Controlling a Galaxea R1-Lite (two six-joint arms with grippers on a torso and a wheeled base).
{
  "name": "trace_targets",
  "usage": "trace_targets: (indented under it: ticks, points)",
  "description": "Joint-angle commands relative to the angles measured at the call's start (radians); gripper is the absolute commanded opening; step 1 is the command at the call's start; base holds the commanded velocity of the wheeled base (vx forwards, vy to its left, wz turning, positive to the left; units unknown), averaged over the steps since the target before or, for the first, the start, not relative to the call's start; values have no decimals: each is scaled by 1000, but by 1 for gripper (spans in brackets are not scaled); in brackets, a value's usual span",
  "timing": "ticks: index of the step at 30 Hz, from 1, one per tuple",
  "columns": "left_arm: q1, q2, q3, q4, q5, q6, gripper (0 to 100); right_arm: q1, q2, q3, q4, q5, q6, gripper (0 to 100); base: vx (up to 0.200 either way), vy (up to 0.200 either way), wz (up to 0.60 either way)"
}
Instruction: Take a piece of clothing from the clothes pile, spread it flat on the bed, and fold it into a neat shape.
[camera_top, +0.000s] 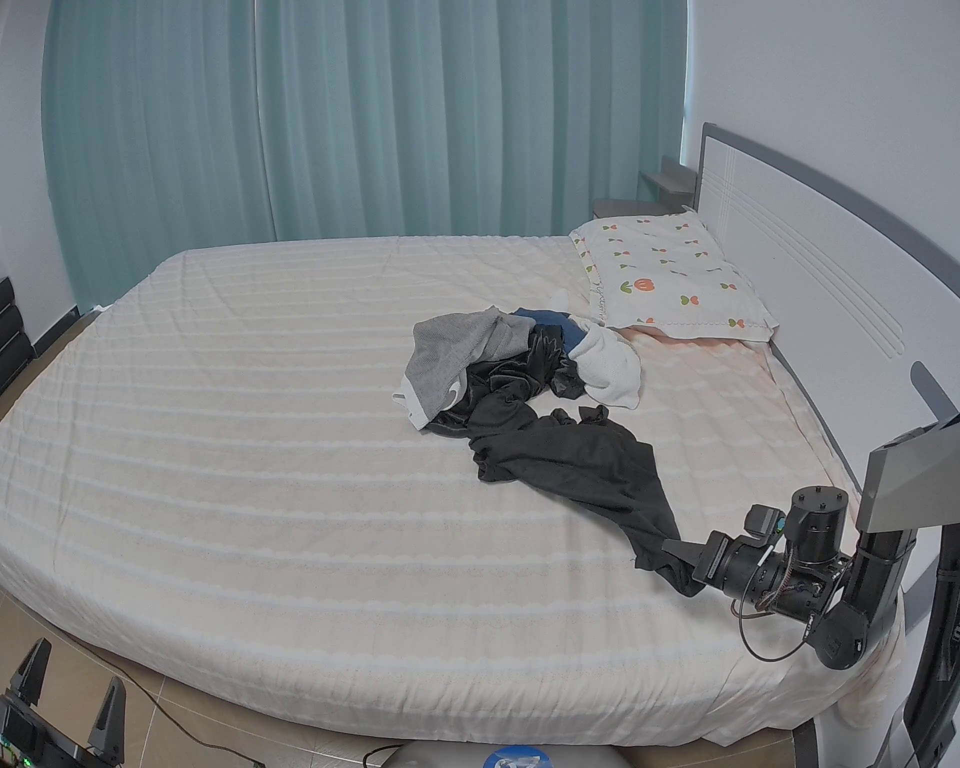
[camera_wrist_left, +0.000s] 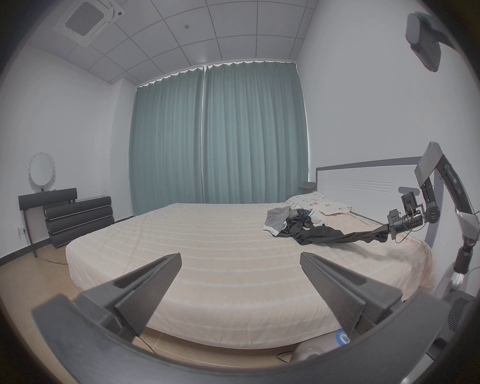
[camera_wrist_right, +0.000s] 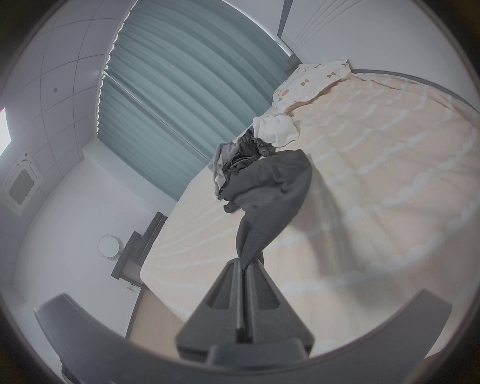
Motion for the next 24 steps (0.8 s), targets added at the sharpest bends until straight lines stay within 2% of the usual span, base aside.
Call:
trace_targets:
  ticks: [1, 10, 11, 14, 15, 16, 18, 20, 21, 22, 24]
  points:
    - [0, -9, 15, -2, -5, 9, 100, 12, -72, 13, -13, 1, 7, 0, 0, 0, 0]
    - [0, -7, 15, -12, -11, -3, 100, 14, -186, -22, -13, -45, 16, 0, 0, 0, 0]
    - [-1, -4, -19, -29, -17, -18, 100, 14, -195, -27, -13, -48, 16, 0, 0, 0, 0]
    - [-17, 188, -389, -72, -5, -191, 100, 14, -212, -30, -13, -48, 21, 0, 0, 0, 0]
    - [-15, 255, -446, -49, -6, -205, 100, 14, -212, -31, -13, -48, 25, 0, 0, 0, 0]
    - [-12, 300, -484, -17, -8, -182, 100, 15, -212, -27, -13, -45, 30, 0, 0, 0, 0]
    - [-18, 331, -475, 46, -20, -102, 100, 23, -213, -24, -13, -45, 35, 0, 0, 0, 0]
    - [-31, 350, -383, 78, -35, -18, 100, 35, -212, -18, -13, -51, 25, 0, 0, 0, 0]
    - [-35, 360, -366, 78, -40, -7, 100, 37, -210, -16, -13, -53, 24, 0, 0, 0, 0]
    - [-61, 415, -277, 55, -84, 39, 100, 41, -210, -7, -13, -53, 13, 0, 0, 0, 0]
    - [-84, 493, -206, 6, -109, 49, 100, 55, -215, 2, -13, -47, 13, 0, 0, 0, 0]
